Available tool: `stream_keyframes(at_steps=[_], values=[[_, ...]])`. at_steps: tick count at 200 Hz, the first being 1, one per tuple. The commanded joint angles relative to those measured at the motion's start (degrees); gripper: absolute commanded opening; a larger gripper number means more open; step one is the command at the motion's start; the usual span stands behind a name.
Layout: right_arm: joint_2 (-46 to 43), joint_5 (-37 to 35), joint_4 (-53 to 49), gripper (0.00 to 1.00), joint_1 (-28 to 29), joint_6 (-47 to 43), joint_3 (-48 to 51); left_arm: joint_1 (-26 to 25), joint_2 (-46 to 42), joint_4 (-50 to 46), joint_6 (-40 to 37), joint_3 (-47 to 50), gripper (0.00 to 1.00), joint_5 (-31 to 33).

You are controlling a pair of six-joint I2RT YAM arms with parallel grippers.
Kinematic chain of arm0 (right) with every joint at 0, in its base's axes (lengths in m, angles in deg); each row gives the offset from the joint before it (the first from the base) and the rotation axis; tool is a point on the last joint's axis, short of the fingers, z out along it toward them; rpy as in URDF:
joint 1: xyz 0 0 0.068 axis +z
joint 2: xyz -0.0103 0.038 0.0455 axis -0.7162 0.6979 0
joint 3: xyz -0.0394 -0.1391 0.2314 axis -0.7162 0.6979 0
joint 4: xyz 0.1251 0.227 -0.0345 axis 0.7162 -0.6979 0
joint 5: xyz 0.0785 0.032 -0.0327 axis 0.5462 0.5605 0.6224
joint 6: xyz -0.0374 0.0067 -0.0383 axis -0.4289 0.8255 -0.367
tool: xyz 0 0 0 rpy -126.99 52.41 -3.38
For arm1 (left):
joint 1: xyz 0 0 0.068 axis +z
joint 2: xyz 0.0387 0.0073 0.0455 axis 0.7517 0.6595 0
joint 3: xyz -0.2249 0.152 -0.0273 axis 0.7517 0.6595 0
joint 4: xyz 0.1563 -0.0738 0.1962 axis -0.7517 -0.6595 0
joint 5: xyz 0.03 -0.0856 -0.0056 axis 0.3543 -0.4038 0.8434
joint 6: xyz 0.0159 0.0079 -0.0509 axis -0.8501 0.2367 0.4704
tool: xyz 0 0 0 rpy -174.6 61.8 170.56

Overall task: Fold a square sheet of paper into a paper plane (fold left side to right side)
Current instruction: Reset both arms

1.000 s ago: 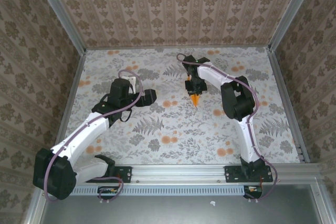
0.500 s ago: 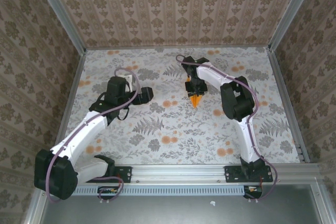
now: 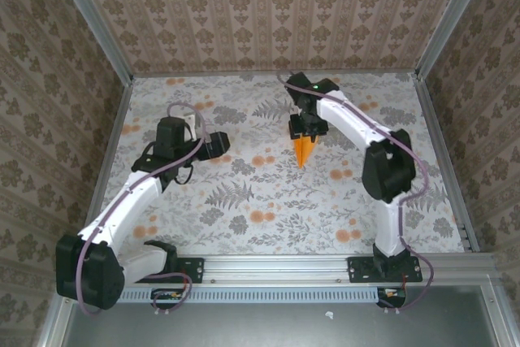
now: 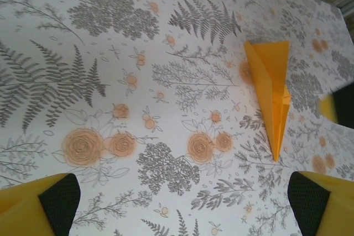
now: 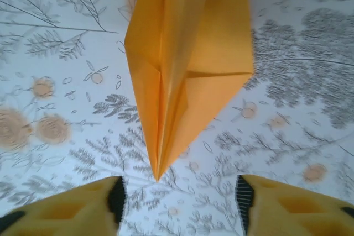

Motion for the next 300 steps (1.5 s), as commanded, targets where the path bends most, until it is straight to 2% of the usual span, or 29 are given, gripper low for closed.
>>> stream_keyframes(at_steps=[1, 13, 38, 64, 92, 111, 132, 151, 180, 204, 224, 235, 248, 260, 270, 300], values=[[-13.0, -4.1, 3.2, 0.7, -0.1, -1.6, 6.8, 2.9, -2.9, 0.8, 1.1, -1.4, 1.0, 0.5], [-19.8, -4.6, 9.4, 0.77, -0.8, -2.5, 13.8, 4.3, -4.0, 0.8, 0.6, -1.2, 1.0, 3.9], [-32.9, -7.5, 24.7, 0.99, -3.4, -2.4, 30.6, 6.3, -5.8, 2.2, -3.3, 0.5, 1.0, 13.9], [-42.4, -11.0, 38.9, 1.0, -8.4, -1.8, 45.8, 7.8, -7.5, 10.0, -10.1, 5.6, 1.0, 23.7], [-44.6, -15.3, 53.6, 1.0, -13.1, -7.5, 58.4, 8.9, -7.7, 21.5, -18.7, 14.0, 1.0, 30.4], [-42.7, -17.1, 64.1, 1.0, -15.6, -11.3, 64.4, 12.5, -4.2, 24.9, -20.7, 16.2, 1.0, 28.0], [-38.7, -15.9, 76.9, 1.0, -17.7, -14.0, 69.2, 15.0, 0.9, 31.8, -24.6, 18.9, 1.0, 25.0], [-35.7, -12.7, 88.8, 1.0, -18.4, -17.1, 73.0, 16.4, 5.3, 40.7, -27.3, 21.4, 1.0, 22.2], [-30.4, -8.4, 100.3, 1.0, -19.3, -21.9, 76.0, 17.9, 12.7, 55.2, -29.4, 24.4, 1.0, 15.9], [-28.1, -2.5, 108.1, 1.0, -22.6, -19.9, 79.4, 18.2, 18.6, 63.0, -31.5, 25.0, 1.0, 11.8], [-24.9, 0.9, 116.3, 1.0, -24.0, -19.4, 82.2, 18.2, 25.1, 75.6, -33.4, 27.8, 1.0, 9.0], [-25.9, 3.2, 111.8, 1.0, -24.6, -19.7, 80.8, 18.3, 23.1, 72.4, -33.0, 28.1, 1.0, 8.2], [-25.3, 4.7, 109.3, 1.0, -25.7, -18.6, 79.1, 18.3, 24.3, 73.8, -33.8, 27.4, 1.0, 7.0], [-25.3, 5.5, 109.7, 1.0, -26.1, -18.4, 79.3, 18.6, 23.5, 66.4, -32.7, 24.7, 1.0, 8.0], [-25.4, 5.4, 109.5, 1.0, -26.2, -18.4, 79.3, 18.8, 24.1, 62.2, -31.3, 21.8, 1.0, 11.3], [-25.6, 5.0, 109.8, 1.0, -25.8, -18.7, 79.5, 18.4, 24.0, 62.3, -31.4, 22.0, 1.0, 12.3]])
